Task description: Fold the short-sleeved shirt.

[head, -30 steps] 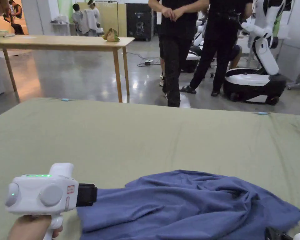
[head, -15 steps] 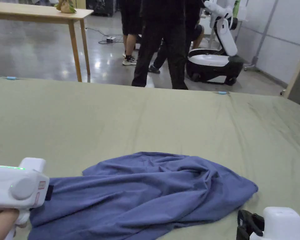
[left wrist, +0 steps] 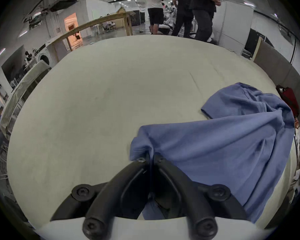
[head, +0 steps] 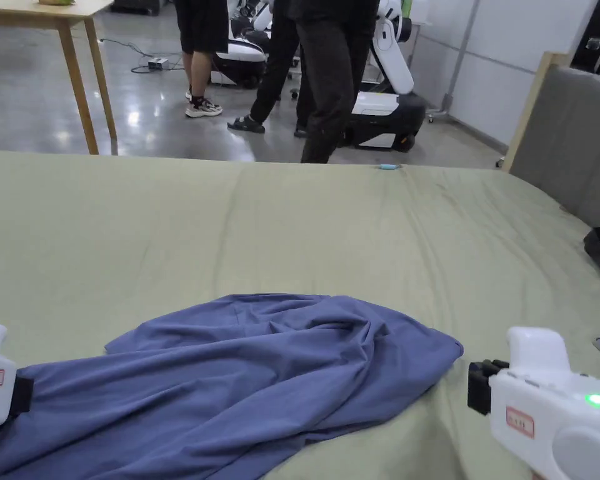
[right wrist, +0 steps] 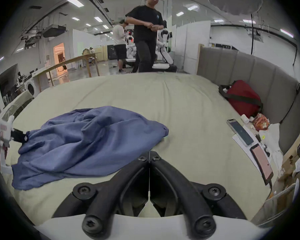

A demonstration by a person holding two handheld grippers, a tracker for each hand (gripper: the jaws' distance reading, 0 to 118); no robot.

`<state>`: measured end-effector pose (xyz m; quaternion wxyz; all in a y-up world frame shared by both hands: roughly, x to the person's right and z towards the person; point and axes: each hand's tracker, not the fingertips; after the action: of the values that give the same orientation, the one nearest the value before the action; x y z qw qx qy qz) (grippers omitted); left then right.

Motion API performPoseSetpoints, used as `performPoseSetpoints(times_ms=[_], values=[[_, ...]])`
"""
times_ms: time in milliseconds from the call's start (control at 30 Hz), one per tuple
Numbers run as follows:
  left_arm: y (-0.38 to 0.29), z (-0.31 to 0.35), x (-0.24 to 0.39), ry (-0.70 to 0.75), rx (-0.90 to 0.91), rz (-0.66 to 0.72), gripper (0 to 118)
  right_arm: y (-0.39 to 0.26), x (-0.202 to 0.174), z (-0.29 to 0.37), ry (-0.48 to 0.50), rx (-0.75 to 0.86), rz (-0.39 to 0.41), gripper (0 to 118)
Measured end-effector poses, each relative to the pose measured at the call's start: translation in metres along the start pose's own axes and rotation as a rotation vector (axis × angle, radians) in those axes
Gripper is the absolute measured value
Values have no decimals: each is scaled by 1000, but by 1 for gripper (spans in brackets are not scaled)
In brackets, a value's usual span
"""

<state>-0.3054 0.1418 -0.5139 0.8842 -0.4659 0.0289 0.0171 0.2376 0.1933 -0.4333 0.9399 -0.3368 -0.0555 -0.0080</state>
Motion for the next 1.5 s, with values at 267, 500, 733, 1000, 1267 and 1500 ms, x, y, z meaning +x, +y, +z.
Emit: performPoseSetpoints(times_ms=[267, 500, 733, 1000, 1267, 1500], values=[[3, 0, -3, -27, -8, 17, 1, 62, -3, -64, 22, -165, 52, 117], [10, -4, -5, -31, -26, 19, 1, 43, 17, -133, 63, -331, 71, 51], [23, 19, -18, -56, -17, 59, 1, 63, 13, -82, 112, -201, 92, 10], [36, 77, -30, -50, 60, 51, 1, 104, 21, -14, 130, -82, 117, 10], [53, 165, -43, -10, 205, 46, 1, 137, 24, 66, 136, 43, 170, 10], [73, 253, -62, 51, 340, 56, 1, 166, 41, 126, 125, 141, 168, 10]])
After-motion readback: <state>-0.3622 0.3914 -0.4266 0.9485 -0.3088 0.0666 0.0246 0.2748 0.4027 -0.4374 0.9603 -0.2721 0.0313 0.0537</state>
